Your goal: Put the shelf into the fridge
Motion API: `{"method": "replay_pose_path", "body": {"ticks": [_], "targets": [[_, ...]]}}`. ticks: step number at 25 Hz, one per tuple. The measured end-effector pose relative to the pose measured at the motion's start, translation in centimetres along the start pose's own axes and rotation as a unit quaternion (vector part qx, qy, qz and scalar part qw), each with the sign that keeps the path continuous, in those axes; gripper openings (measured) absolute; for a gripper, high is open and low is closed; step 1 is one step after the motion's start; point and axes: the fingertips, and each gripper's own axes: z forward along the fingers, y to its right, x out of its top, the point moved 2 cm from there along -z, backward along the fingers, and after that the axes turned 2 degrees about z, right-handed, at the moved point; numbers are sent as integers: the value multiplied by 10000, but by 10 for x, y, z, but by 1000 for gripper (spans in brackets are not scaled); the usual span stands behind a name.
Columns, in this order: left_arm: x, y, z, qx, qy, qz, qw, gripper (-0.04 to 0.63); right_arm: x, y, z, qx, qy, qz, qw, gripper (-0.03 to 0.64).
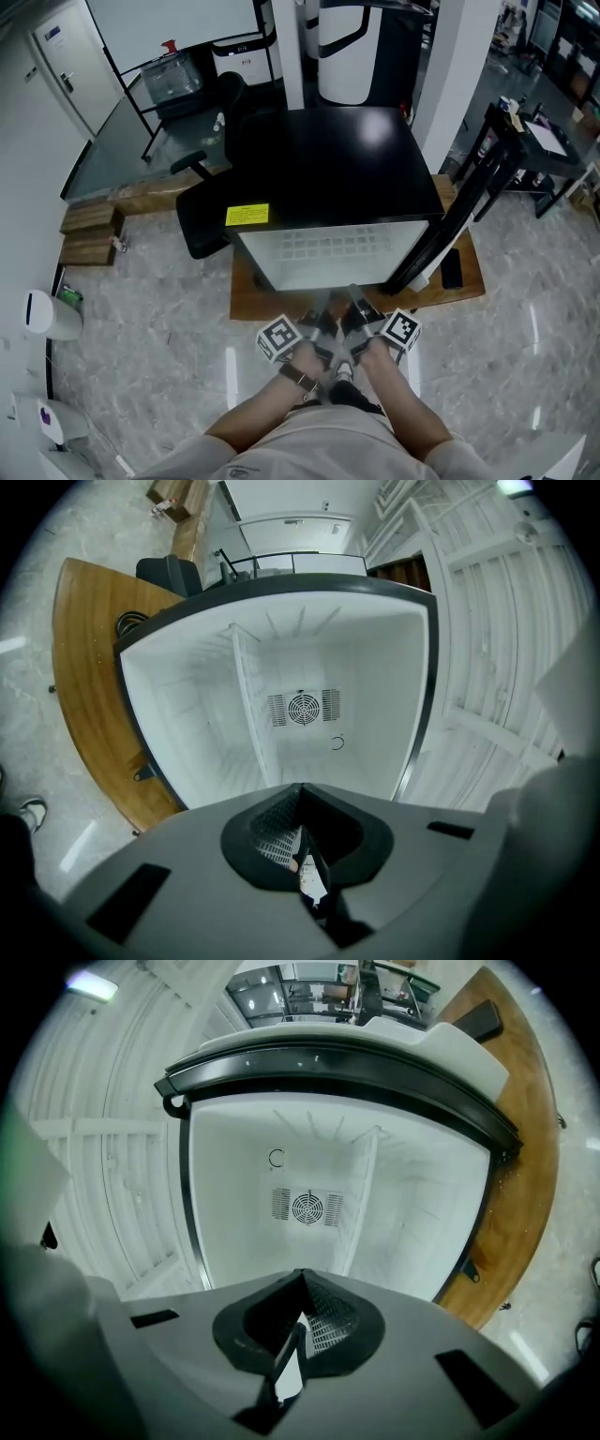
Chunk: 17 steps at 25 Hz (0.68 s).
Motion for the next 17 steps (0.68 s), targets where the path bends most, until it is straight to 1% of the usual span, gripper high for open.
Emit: {"method": "replay_pose_path", "body": {"ticks": [6, 9, 13, 17], "targets": [[-1, 12, 0, -120, 27, 42, 9999, 6, 1, -11, -2, 92, -16, -41, 9999, 21], [-2, 13, 0, -136, 29, 52, 9999, 6, 2, -14, -2, 120, -34, -172, 9998, 21], [0, 15, 1, -139, 45, 63, 9999, 6, 1, -16, -1, 119, -27, -48, 9999, 21], [5, 17, 2, -163, 68, 38, 9998, 6, 1, -18, 4, 139, -53, -184, 9997, 21]]}}
